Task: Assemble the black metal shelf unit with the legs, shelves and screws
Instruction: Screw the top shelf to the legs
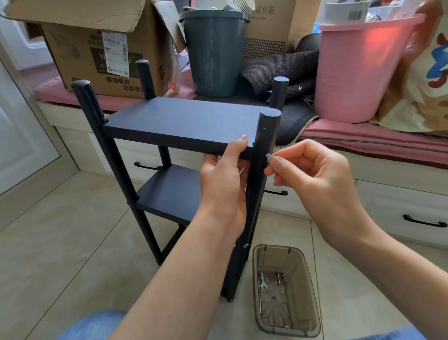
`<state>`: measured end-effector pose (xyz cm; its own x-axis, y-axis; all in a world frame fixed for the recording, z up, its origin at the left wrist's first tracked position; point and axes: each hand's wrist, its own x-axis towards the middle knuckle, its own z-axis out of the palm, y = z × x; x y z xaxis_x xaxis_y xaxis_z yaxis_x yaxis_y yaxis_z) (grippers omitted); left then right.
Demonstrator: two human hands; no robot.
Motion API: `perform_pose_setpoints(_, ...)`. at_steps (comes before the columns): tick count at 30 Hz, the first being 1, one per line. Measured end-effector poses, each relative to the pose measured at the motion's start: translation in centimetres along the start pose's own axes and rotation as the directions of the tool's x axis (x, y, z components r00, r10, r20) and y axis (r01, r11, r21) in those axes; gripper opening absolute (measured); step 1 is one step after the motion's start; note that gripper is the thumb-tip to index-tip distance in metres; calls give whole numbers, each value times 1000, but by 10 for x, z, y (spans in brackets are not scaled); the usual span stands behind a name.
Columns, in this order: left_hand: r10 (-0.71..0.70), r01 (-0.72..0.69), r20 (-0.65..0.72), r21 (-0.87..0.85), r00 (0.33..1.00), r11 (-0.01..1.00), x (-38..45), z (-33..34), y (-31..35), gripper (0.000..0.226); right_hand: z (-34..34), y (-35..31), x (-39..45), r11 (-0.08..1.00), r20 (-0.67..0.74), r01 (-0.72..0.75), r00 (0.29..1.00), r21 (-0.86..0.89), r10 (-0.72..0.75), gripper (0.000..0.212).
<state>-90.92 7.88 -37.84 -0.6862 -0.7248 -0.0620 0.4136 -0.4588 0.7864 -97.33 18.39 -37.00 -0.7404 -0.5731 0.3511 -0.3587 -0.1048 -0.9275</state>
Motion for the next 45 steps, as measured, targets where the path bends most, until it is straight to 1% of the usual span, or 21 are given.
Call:
perform_pose_setpoints(4, 0, 0, 12, 6, 1000, 1000, 0, -1, 0, 22, 0, 1, 0, 1000, 6, -2, 1000, -3, 2, 3)
perform_pose_setpoints(7, 2, -2, 20, -2, 1000, 1000, 0, -1, 0, 19, 1, 2, 1, 1000, 12, -6, 1000, -9, 6, 3)
perform_pose_setpoints(16, 17, -17, 31, -8, 999, 1000, 0, -1, 0, 15, 3, 4, 2, 998, 19, -37, 999, 60, 36, 8)
perform_pose_setpoints(20, 25, -25, 25, -22, 999, 999, 0, 0, 0, 16, 5, 6, 2, 995, 43, -54, 998, 81, 50, 10)
perform_pose_setpoints(27, 38, -38, 17, -13, 999, 999, 2, 0, 0, 16, 1, 9, 4, 998, 66, -52, 997, 26, 50, 12)
perform_pose_setpoints(32, 44, -44, 13, -7, 999, 999, 3, 1, 0, 13, 2, 10, 4, 999, 61, -44, 997, 26, 42, 10)
perform_pose_setpoints(35, 42, -42, 18, -4, 999, 999, 3, 0, 0, 16, 2, 9, 4, 999, 73, -41, 997, 23, 40, 9)
perform_pose_setpoints(40, 30, -30, 32, -4, 999, 1000, 2, -1, 1, 18, 4, 7, 4, 997, 98, -71, 993, 35, 67, 13)
perform_pose_setpoints(45, 24, -23, 36, -18, 999, 1000, 1, 0, 1, 18, 6, 7, 5, 999, 83, -38, 996, 7, 37, 17)
